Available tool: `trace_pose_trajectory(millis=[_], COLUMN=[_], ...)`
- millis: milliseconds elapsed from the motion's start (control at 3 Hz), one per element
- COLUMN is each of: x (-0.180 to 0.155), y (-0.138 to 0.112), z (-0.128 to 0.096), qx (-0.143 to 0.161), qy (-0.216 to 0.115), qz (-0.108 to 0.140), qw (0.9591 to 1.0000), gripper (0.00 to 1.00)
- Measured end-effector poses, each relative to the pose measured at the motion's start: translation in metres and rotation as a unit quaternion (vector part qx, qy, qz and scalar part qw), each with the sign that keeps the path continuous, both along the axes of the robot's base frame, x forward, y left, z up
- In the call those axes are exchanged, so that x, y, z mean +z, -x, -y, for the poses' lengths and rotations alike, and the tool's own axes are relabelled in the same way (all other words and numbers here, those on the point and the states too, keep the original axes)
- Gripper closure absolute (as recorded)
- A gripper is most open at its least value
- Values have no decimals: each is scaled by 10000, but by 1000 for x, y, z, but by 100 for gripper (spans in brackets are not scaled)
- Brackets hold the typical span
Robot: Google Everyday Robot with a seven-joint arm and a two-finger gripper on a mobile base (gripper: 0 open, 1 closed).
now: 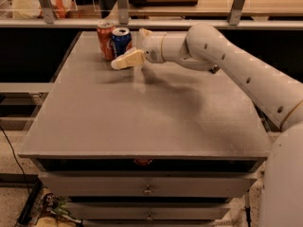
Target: Move pepsi can near coke can
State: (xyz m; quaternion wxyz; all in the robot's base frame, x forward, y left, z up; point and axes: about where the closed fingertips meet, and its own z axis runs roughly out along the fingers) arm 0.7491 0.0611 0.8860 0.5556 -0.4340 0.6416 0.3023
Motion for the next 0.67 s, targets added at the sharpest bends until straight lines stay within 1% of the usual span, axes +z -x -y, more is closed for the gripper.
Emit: trace_pose_trajectory(millis=[333,667], x=[0,-1], y=[17,18], z=[37,37], qx=[101,113], qy=[383,386], qz=[-138,-143], qw=[9991,9991], gripper=[0,0])
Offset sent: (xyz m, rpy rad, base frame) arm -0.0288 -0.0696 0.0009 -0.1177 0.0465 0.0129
